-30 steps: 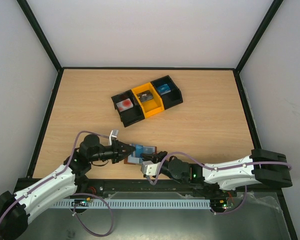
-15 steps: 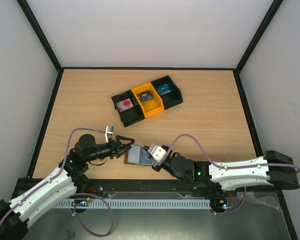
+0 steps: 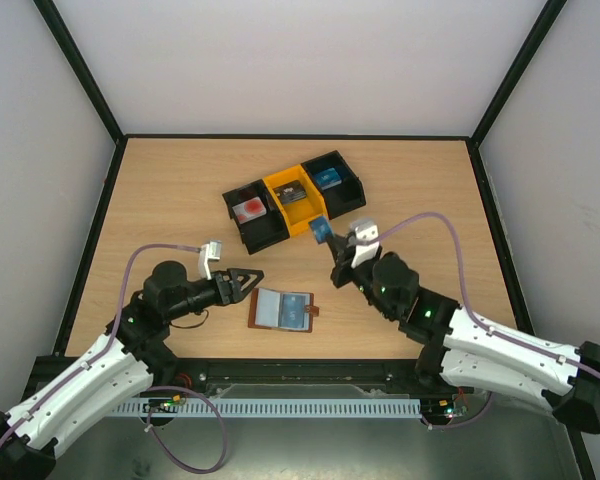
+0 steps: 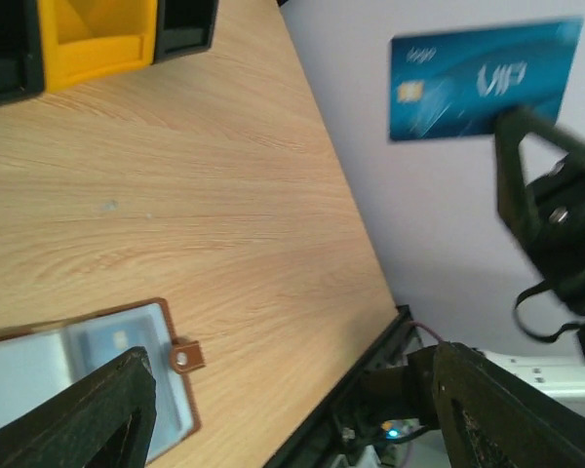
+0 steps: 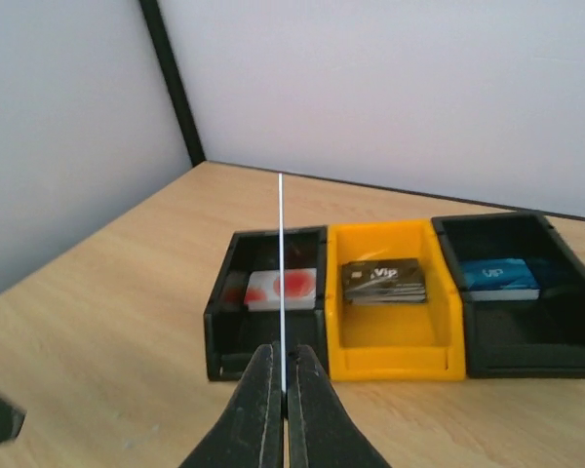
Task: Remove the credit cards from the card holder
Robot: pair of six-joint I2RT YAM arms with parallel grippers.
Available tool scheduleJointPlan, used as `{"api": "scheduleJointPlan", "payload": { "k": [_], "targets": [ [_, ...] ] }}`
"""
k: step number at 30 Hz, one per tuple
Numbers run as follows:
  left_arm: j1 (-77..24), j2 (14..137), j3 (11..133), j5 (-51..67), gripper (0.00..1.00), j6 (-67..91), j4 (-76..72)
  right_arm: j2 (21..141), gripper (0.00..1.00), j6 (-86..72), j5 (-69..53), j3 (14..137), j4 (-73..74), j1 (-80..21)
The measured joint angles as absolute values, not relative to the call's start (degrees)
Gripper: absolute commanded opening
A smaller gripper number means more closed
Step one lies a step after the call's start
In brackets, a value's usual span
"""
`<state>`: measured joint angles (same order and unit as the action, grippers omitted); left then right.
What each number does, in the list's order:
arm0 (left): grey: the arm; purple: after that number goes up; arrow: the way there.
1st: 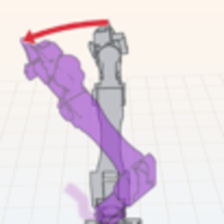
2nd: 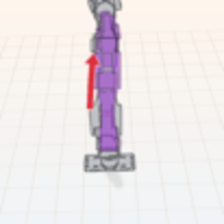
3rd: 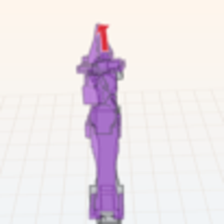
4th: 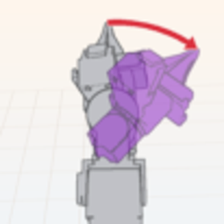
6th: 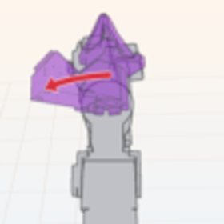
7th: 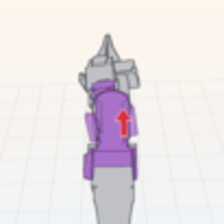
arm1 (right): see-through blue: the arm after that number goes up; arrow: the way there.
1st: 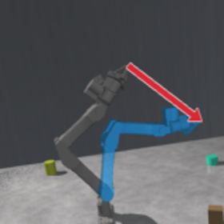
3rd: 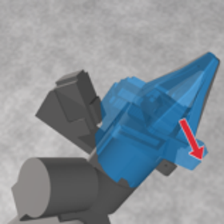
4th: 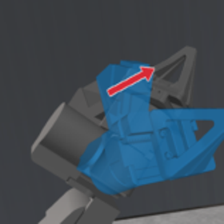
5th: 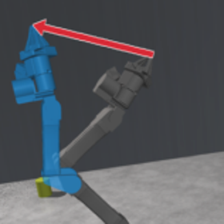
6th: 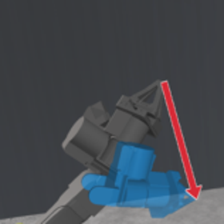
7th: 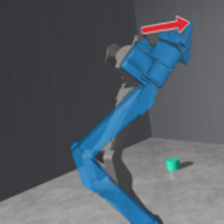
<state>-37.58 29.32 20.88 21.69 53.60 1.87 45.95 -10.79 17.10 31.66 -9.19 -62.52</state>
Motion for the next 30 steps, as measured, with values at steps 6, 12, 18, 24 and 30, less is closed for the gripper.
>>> {"api": "scheduleJointPlan", "payload": {
  "k": [6,12,18,24,30],
  "targets": [
    [-37.58,31.51,23.05,19.05,0.69,47.20,4.69,49.06,0.02,-16.19,5.30,37.08,-5.89,-51.31],
    [-37.58,34.85,23.86,21.71,0.74,48.01,-0.34,50.89,0.02,-26.63,-12.36,34.83,-9.78,-50.19],
    [-37.58,36.32,24.21,26.17,0.72,48.36,-6.52,49.52,0.02,-42.76,-25.82,23.03,-22.90,-50.19],
    [-37.58,36.36,22.50,30.92,0.70,50.85,-14.57,46.70,0.02,-52.82,-30.55,19.20,-31.27,-50.19],
    [-37.58,37.04,21.67,32.97,0.65,52.38,-16.56,46.22,0.02,-57.45,-32.75,18.57,-38.09,-50.19]
  ]
}}
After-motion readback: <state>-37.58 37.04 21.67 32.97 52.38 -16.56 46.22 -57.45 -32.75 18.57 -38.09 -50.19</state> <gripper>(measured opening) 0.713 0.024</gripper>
